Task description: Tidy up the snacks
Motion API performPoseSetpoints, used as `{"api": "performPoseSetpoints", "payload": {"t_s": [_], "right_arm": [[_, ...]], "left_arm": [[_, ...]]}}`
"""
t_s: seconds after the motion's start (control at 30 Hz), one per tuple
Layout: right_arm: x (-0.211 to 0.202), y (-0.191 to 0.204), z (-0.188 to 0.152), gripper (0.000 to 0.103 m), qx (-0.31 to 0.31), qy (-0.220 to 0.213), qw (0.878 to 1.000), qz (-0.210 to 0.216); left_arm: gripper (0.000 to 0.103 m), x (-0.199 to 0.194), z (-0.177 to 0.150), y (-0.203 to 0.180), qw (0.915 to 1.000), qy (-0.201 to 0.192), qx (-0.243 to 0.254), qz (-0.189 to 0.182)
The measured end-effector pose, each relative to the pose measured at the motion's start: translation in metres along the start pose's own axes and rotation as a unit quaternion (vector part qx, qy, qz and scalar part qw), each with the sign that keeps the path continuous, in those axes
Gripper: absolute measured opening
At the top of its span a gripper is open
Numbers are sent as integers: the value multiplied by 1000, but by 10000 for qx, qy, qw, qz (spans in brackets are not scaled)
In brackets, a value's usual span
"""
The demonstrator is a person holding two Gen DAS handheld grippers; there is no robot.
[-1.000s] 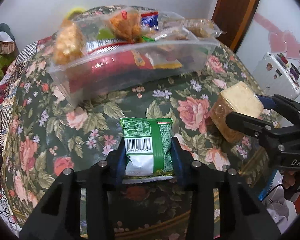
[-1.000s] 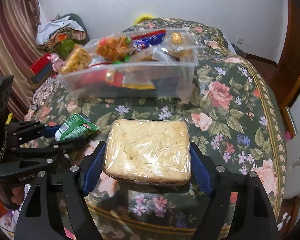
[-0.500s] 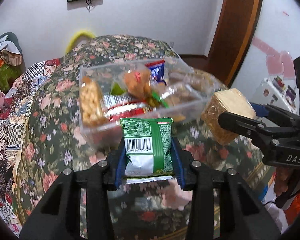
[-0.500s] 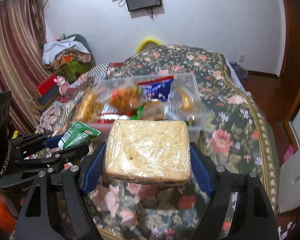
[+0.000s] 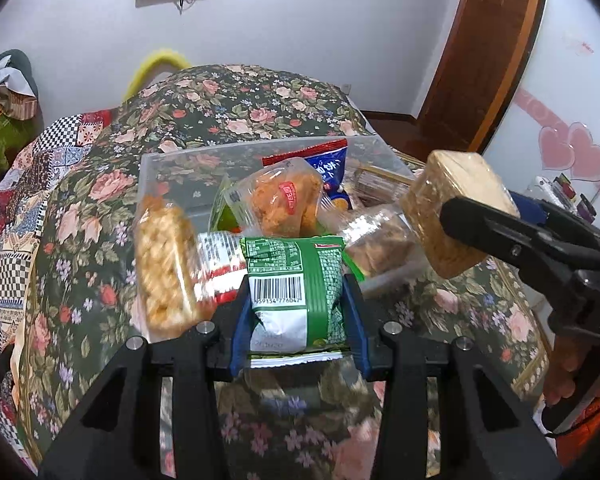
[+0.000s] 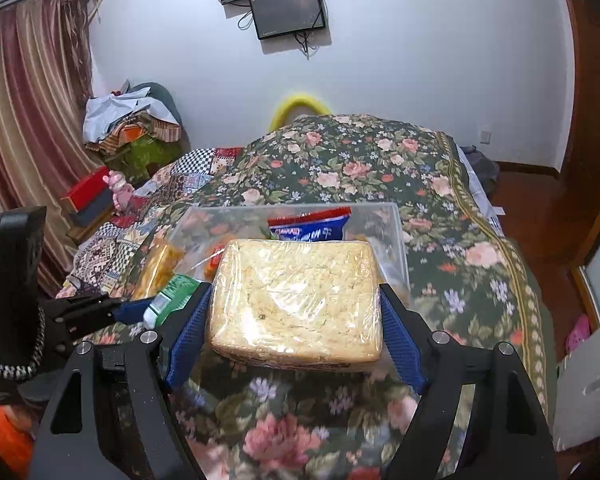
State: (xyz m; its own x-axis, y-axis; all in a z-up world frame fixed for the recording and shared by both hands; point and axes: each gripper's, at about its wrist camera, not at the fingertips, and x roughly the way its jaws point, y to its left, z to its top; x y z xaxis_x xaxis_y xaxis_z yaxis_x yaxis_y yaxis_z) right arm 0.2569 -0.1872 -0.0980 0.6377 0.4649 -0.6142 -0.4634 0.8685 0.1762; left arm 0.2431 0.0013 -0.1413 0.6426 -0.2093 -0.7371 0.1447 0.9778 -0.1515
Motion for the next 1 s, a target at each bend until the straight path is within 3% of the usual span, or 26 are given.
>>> {"api": "performPoseSetpoints", "payload": {"t_s": [0.37,0.5,0.57,0.8,1.0], "right_arm": [[37,-2,9,79,131,216,9996,148],[41,-4,7,79,202,348,9991,137],[37,-5,7,79,221,346,9990,190],[1,1,10,79,-42,75,10000,13],[-54,11,12,79,-263,-423,9985,-214]], "left_arm": [[42,25,17,16,9992,-50,-286,285],[52,19,17,14,9989,-157,-203,401],[58,14,17,13,9989,-211,-200,366],[58,-20,17,5,9977,-508,-153,412],[58,-76,16,-1,9935,-1006,-268,457]]}}
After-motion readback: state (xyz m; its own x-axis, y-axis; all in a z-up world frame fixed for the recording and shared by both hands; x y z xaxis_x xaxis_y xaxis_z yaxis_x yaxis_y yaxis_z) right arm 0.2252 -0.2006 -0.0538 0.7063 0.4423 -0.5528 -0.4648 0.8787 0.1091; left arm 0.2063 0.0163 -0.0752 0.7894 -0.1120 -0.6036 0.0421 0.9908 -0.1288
